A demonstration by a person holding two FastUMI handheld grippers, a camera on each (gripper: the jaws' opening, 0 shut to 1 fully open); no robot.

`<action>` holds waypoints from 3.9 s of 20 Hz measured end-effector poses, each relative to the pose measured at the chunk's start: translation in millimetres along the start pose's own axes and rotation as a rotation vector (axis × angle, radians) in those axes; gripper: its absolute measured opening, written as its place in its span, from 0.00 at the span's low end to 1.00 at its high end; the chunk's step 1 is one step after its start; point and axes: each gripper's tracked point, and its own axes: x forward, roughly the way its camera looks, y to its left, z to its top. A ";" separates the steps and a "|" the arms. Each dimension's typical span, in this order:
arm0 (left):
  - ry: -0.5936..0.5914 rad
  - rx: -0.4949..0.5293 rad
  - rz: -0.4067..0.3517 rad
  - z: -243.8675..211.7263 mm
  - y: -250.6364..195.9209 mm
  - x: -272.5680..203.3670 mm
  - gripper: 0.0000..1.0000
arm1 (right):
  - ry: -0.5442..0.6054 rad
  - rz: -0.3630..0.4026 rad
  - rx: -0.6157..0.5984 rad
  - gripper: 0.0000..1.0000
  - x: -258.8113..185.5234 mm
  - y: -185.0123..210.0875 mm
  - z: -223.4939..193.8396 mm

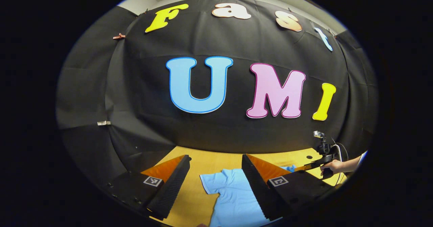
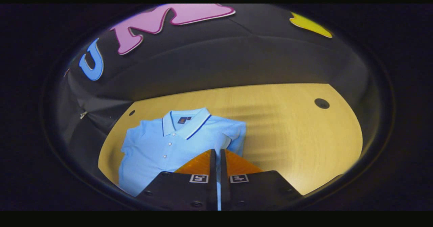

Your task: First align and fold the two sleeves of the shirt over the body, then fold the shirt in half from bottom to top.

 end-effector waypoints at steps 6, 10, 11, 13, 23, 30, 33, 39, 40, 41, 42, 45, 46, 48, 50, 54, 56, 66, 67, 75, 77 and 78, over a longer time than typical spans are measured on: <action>0.109 -0.039 -0.064 -49.1 1.6 33.3 0.99 | 0.049 0.005 0.036 0.54 17.3 10.0 -28.0; 0.190 -0.081 -0.045 -81.7 21.0 75.6 0.98 | -0.041 0.021 0.043 0.91 -16.9 8.4 -4.1; 0.207 -0.090 -0.044 -89.9 22.7 89.3 0.98 | -0.067 0.020 0.039 0.91 -32.5 6.9 1.9; 0.238 -0.087 -0.039 -104.2 27.0 118.3 0.97 | -0.112 0.025 0.043 0.90 -63.9 4.4 10.4; 0.594 -0.034 0.016 -235.6 41.6 247.4 0.97 | -0.128 -0.082 0.061 0.91 -168.6 -52.6 -36.7; 0.782 0.045 0.025 -301.9 49.8 250.7 0.91 | -0.131 -0.130 0.125 0.91 -191.3 -76.7 -50.8; 0.781 0.073 -0.031 -302.8 36.7 265.4 0.47 | -0.112 -0.126 0.127 0.90 -188.0 -74.7 -57.0; 0.695 0.024 -0.164 -274.4 0.6 265.5 0.08 | -0.103 -0.094 0.128 0.91 -178.5 -61.0 -54.5; 0.642 0.017 -0.198 -255.5 -7.6 266.8 0.08 | -0.103 -0.092 0.132 0.91 -175.8 -60.5 -54.3; 0.591 0.021 -0.239 -238.9 -18.8 267.2 0.08 | -0.105 -0.088 0.137 0.91 -174.4 -59.4 -52.9; 0.558 0.026 -0.290 -225.3 -31.7 265.2 0.04 | -0.107 -0.083 0.144 0.91 -173.1 -58.1 -51.2; 0.547 0.051 -0.451 -211.0 -79.3 242.6 0.08 | -0.110 -0.070 0.152 0.90 -167.8 -54.1 -49.2; 0.564 0.049 -0.501 -213.5 -95.4 234.7 0.08 | -0.108 -0.067 0.151 0.91 -167.0 -51.7 -50.0; 0.691 0.052 -0.537 -247.2 -109.6 217.8 0.11 | -0.096 -0.065 0.138 0.91 -165.1 -48.9 -53.7; 0.831 0.080 -0.508 -287.4 -106.3 207.4 0.17 | -0.081 -0.073 0.123 0.91 -163.8 -49.4 -58.6; 0.843 0.086 -0.453 -290.4 -92.8 201.7 0.87 | -0.054 -0.070 0.124 0.90 -164.9 -47.4 -70.1; 0.828 0.051 -0.444 -274.9 -79.9 192.3 0.96 | -0.038 -0.069 0.131 0.91 -165.6 -46.6 -78.9; 0.966 -0.156 -0.458 -276.1 -3.8 -1.0 0.98 | 0.111 -0.049 0.180 0.91 -197.5 -27.3 -165.9; 0.987 -0.159 -0.453 -285.3 1.1 -21.5 0.97 | 0.132 -0.044 0.181 0.91 -201.5 -24.1 -178.0; 1.124 -0.231 -0.414 -328.3 8.3 -95.8 0.97 | 0.258 -0.025 0.247 0.91 -219.0 -0.5 -273.2; 1.144 -0.207 -0.422 -335.5 5.1 -101.0 0.97 | 0.286 -0.021 0.268 0.91 -222.3 3.8 -290.5; 1.152 -0.199 -0.429 -337.7 3.4 -102.5 0.98 | 0.298 -0.020 0.276 0.90 -224.4 6.5 -299.5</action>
